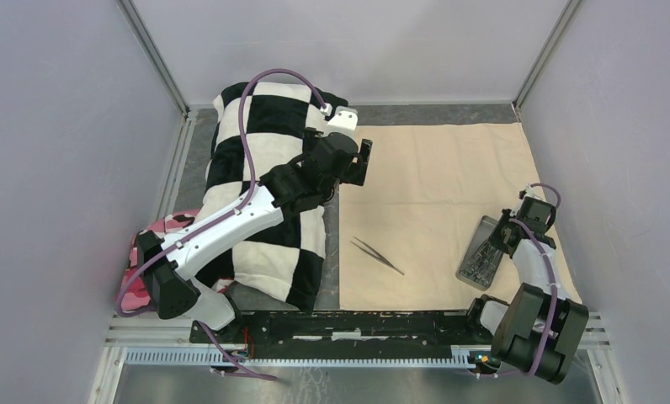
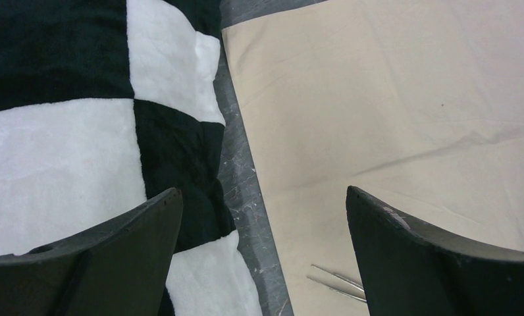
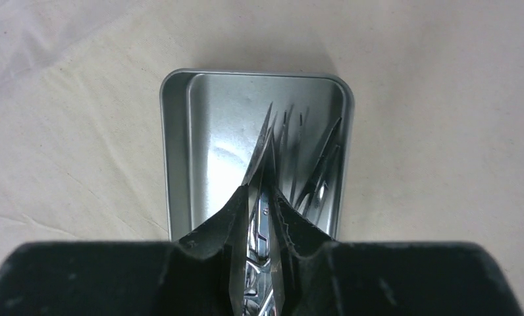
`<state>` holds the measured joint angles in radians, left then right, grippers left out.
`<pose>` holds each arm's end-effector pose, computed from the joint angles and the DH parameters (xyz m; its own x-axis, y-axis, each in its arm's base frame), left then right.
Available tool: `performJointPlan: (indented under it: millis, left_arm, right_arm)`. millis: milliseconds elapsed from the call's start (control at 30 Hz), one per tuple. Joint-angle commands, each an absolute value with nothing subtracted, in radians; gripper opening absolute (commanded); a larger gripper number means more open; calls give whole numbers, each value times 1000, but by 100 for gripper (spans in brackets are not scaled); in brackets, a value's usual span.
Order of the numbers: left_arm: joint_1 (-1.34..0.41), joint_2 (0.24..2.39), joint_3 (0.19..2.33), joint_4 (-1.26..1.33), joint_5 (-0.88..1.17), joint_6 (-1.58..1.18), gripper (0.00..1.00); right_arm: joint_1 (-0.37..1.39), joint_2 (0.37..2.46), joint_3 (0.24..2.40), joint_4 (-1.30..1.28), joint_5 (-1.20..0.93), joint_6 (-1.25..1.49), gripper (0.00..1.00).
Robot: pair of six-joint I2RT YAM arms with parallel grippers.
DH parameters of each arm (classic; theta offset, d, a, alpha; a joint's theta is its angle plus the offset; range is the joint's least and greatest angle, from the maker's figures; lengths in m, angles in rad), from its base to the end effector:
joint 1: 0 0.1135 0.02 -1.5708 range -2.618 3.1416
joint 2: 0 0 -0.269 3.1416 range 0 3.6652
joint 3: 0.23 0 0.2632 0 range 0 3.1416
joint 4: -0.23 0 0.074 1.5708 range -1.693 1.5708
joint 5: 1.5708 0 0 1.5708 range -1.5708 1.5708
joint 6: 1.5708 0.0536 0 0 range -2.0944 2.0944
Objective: Open and lay out the surgical kit
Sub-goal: Adjust the medical item in the container, then pick up the medical item from the container.
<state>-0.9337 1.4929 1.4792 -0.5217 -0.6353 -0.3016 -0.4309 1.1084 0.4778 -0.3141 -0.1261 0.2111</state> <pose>0.2379 -0.2680 0.3784 -0.3918 0.1275 -0.9112 0.2378 0.9707 0.0336 0.1999 -0.0845 0.1486 -0.6471 0.5263 -0.5516 0.4940 0.8405 0.2224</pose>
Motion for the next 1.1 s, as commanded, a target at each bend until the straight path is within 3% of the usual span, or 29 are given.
performJointPlan:
  millis: [0, 233, 600, 933, 1067]
  left_arm:
    - [-939, 1475, 1496, -483, -628, -310, 100]
    - [-939, 1473, 1496, -484, -621, -311, 100]
    - [-939, 1471, 1499, -483, -623, -307, 100]
    - [-939, 1479, 1497, -484, -613, -309, 100]
    - [-939, 1479, 1497, -483, -607, -309, 100]
  right_arm:
    - [-410, 1051, 526, -365, -54, 187, 24]
    - [-408, 1073, 523, -358, -108, 208, 32]
    - [-394, 1155, 511, -286, -147, 235, 33]
    - [-387, 1113, 515, -292, -107, 219, 11]
    - [-385, 1129, 513, -286, -116, 213, 14]
